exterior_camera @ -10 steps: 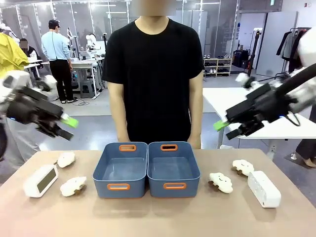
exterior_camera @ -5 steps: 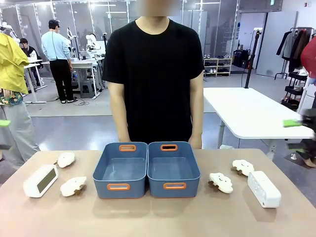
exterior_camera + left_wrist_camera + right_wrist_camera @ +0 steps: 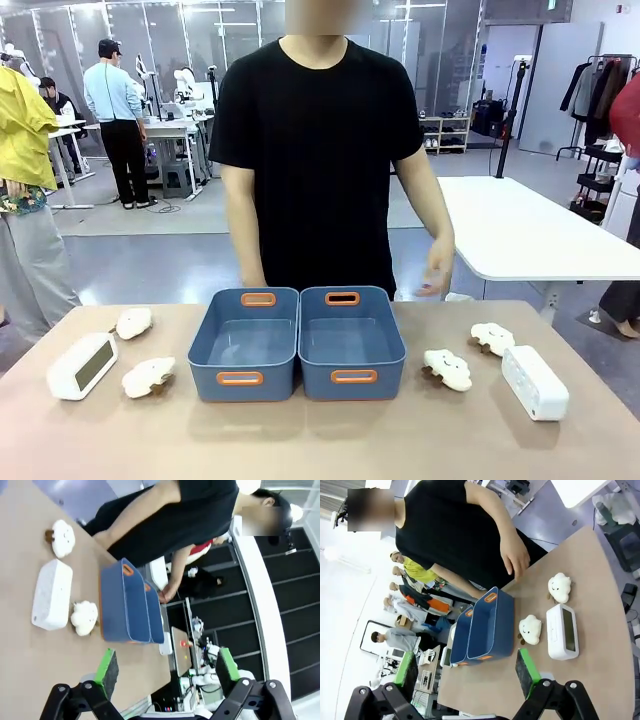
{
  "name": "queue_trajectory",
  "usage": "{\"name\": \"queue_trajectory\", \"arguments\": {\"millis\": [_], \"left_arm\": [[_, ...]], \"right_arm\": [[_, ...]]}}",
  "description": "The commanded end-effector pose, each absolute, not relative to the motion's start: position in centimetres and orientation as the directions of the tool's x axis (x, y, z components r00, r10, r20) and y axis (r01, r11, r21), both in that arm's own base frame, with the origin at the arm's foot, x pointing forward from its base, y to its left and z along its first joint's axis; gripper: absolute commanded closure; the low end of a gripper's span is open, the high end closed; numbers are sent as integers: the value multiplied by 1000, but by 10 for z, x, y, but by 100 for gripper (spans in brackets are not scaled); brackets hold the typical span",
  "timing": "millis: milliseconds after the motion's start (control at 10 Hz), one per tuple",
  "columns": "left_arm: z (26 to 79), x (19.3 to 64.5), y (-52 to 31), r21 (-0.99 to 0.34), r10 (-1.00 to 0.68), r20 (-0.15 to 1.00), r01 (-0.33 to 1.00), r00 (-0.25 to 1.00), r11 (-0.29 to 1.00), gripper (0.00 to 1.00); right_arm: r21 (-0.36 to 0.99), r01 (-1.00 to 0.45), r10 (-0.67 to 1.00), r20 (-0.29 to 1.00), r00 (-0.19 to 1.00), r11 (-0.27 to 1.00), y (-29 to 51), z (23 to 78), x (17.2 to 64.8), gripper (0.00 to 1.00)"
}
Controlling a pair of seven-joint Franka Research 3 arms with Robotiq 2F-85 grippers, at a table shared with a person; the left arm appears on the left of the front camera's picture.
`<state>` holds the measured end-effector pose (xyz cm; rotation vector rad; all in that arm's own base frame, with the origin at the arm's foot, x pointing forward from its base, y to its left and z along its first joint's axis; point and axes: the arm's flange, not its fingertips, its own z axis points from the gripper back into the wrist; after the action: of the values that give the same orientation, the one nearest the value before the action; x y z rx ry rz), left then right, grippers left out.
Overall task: Sort the digital clocks into the basket.
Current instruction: Pick up the Digital clock from the table and place it into the empty Plastic storage basket.
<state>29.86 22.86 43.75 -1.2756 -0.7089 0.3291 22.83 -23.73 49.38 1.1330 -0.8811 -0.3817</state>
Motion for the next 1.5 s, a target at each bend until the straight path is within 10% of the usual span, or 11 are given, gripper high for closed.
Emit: {"name": "queue_trajectory", "arguments": {"millis": [0,1400], "left_arm": [[442,288,230,-933,697,325,93,639,349,0],[438,299,229,-947,593,299,154,747,283,0]], "right_arm": [[879,-180,-640,450,623,442,-170,466,210,0],[900,-158,-670,412,618,407,-237,494,228,0]]}}
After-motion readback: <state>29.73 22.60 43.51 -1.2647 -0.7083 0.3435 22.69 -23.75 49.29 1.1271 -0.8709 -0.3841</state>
